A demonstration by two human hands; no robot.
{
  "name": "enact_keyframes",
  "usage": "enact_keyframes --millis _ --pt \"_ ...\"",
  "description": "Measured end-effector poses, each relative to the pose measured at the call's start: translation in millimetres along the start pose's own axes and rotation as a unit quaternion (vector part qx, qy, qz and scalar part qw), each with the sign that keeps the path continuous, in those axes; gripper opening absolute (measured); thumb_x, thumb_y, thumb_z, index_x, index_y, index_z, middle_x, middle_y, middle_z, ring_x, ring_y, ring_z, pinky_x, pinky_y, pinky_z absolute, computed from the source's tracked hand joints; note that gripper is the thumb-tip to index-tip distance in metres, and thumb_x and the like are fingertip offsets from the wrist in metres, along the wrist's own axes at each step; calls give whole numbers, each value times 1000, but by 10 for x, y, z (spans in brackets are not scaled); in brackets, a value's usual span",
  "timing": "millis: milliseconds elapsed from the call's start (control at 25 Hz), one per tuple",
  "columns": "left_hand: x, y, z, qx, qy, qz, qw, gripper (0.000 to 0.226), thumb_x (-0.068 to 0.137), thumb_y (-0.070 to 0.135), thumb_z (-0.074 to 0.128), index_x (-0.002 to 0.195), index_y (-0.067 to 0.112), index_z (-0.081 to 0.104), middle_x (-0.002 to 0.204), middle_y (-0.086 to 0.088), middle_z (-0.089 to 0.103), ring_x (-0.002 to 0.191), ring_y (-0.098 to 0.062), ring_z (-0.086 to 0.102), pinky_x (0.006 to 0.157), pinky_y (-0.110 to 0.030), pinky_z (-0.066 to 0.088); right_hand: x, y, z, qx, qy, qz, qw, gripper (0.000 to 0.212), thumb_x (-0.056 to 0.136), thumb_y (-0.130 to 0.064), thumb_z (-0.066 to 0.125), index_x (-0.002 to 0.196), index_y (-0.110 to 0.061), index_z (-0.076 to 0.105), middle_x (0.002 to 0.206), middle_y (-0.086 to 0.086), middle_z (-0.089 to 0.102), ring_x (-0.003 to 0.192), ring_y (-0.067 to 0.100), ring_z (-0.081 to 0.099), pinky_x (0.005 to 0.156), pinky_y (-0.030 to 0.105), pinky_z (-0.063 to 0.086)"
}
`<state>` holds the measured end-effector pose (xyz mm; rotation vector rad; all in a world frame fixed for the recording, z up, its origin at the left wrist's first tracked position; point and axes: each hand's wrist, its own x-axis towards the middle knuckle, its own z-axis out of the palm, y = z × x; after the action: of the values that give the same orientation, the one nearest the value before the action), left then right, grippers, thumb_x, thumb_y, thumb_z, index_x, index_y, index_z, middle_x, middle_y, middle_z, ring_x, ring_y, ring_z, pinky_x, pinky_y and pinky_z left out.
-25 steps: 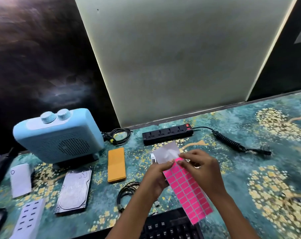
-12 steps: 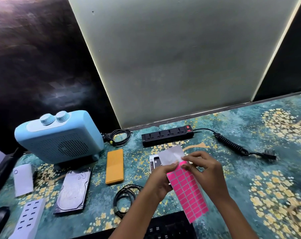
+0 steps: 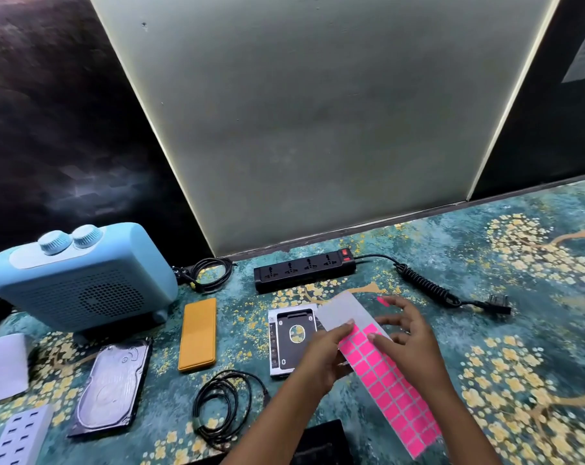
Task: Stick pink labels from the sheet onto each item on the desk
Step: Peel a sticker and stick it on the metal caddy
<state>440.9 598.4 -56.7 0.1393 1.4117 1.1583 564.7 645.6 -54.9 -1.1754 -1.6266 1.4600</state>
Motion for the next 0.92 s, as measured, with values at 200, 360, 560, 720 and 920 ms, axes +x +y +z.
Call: enact_keyframes --millis 200,360,560,720,920 --pt "404 -222 -277 389 156 272 866 32 86 29 58 114 13 58 101 -1 62 92 -19 58 76 -29 44 125 406 -151 -135 122 48 982 54 72 4 68 116 -21 50 85 6 62 65 22 57 61 34 45" --pt "514 -319 -617 612 104 312 719 61 70 49 67 121 20 54 117 0 49 109 -17 46 86 -25 38 253 636 -103 -210 118 36 970 55 71 9 66 120 -11 50 88 10 57 82 27 55 71 31 40" --pt "565 -475 -960 645 94 391 650 44 63 57 63 89 21 63 88 4 61 82 -16 57 67 -28 46 293 734 38 -336 118 -13 934 53 67 7 68 115 -11 56 102 14 60 97 35 54 81 41 47" --pt "544 -463 -926 696 144 467 527 25 73 47 52 67 23 48 66 9 55 60 -10 51 62 -20 30 267 664 119 -298 62 -77 950 36 73 2 67 106 -11 63 101 5 56 99 26 56 80 24 40" --pt "148 36 -752 402 219 476 751 39 93 52 28 79 19 45 66 0 55 48 -16 48 41 -16 35 154 298 226 -107 80 -105 985 26 75 -5 70 78 -30 68 83 -7 65 72 13 65 59 12 47"
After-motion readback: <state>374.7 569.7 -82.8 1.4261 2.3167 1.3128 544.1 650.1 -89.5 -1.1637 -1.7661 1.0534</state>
